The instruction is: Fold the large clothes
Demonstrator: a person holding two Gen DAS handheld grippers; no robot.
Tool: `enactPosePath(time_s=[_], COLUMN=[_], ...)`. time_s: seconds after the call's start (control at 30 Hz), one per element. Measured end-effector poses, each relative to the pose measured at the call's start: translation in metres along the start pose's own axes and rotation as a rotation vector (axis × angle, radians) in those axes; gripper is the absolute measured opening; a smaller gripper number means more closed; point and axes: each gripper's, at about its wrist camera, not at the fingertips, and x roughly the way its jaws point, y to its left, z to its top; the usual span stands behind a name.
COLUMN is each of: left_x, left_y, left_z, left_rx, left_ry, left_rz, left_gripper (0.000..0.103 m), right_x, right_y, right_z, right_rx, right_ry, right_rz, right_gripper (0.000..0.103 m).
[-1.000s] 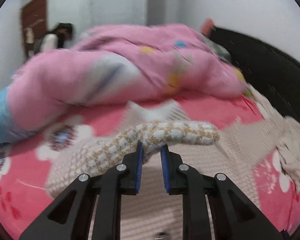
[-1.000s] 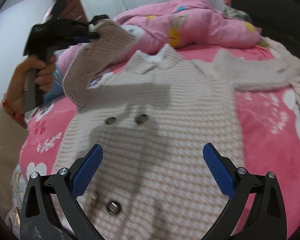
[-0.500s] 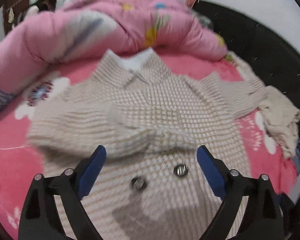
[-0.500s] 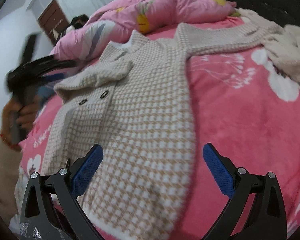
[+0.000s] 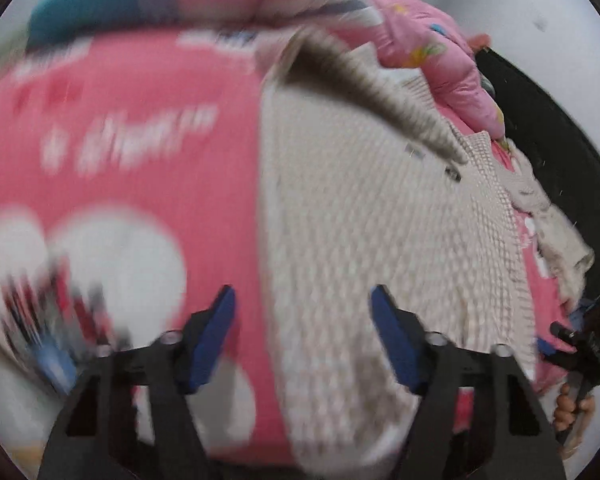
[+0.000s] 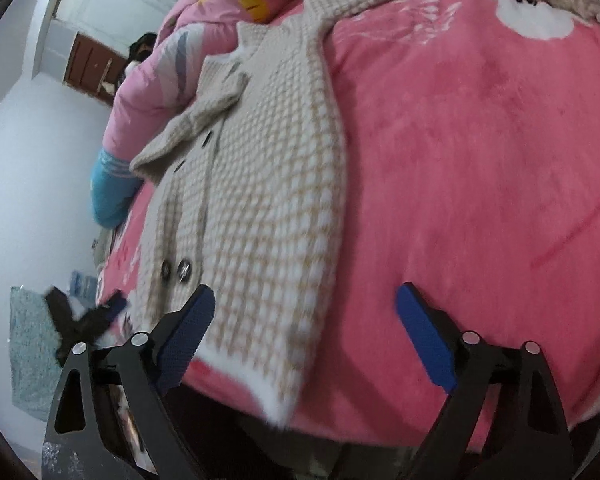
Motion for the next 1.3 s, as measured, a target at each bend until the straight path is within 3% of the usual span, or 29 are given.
enactPosePath(time_s=[0.07,0.23,0.37,0.47,0.57,0.63,0.67,0.7,0.77,0.83,1.0,1.1,1.2,1.3], left_x=[0.007,0.012,0.026,0.017,0.02,0.024,0.024,0.022,0.003,-0.036,-0.101,-0.122,-0.131,-0.11], left_y=[0.011,0.01,0.008,0.007,0.01,0.004,-0.002,-0.011,-0.029,-0.048,-0.056,-0.054,-0.043,-0.035], left_z=[-0.016,-0.022,-0.015,-0.021,-0.028,-0.024,-0.021,-0.017,-0.012,-0.009,-0.012,-0.033,-0.06,-0.09], left_rx=[-0.073,-0.105,-0.111,-0.095,-0.101,-0.088,-0.067,-0.028,0.059,0.161,0.228,0.27,0.257,0.236], left_ry=[0.021,-0.02,-0.036,-0.052,-0.045,-0.045,-0.049,-0.051,-0.102,-0.207,-0.256,-0.232,-0.152,-0.048], left_rz=[-0.053,-0.117,-0.081,-0.095,-0.096,-0.053,-0.025,0.022,0.1,0.157,0.116,0.124,0.095,0.108], left_gripper=[0.049,0.047,0.031,0.023,0.022,0.018,0.013,0.01,0.008,0.007,0.007,0.007,0.007,0.01], right_x=[0.001,0.018,0.027,0.017,0.019,0.022,0.02,0.015,-0.01,-0.055,-0.127,-0.152,-0.153,-0.128], right_y=[-0.001,-0.005,-0.01,-0.005,-0.004,-0.003,-0.003,0.0,0.016,0.045,0.064,0.05,0.025,-0.004], right_z=[-0.005,0.008,0.018,0.001,-0.015,-0.01,-0.006,-0.003,0.002,0.004,0.002,-0.023,-0.06,-0.088], right_rx=[0.01,0.024,0.054,0.021,-0.022,-0.024,-0.018,-0.015,-0.066,-0.158,-0.213,-0.195,-0.136,-0.079], right_ry=[0.022,0.025,0.018,0.05,0.043,0.033,0.024,0.014,-0.055,-0.163,-0.272,-0.252,-0.184,-0.109], right_rz=[0.006,-0.018,-0.024,0.011,-0.01,-0.05,-0.043,-0.037,-0.003,-0.008,0.06,0.09,0.078,-0.032], right_gripper=[0.08,0.073,0.061,0.051,0.048,0.03,0.013,0.008,0.005,0.005,0.004,0.004,0.004,0.005])
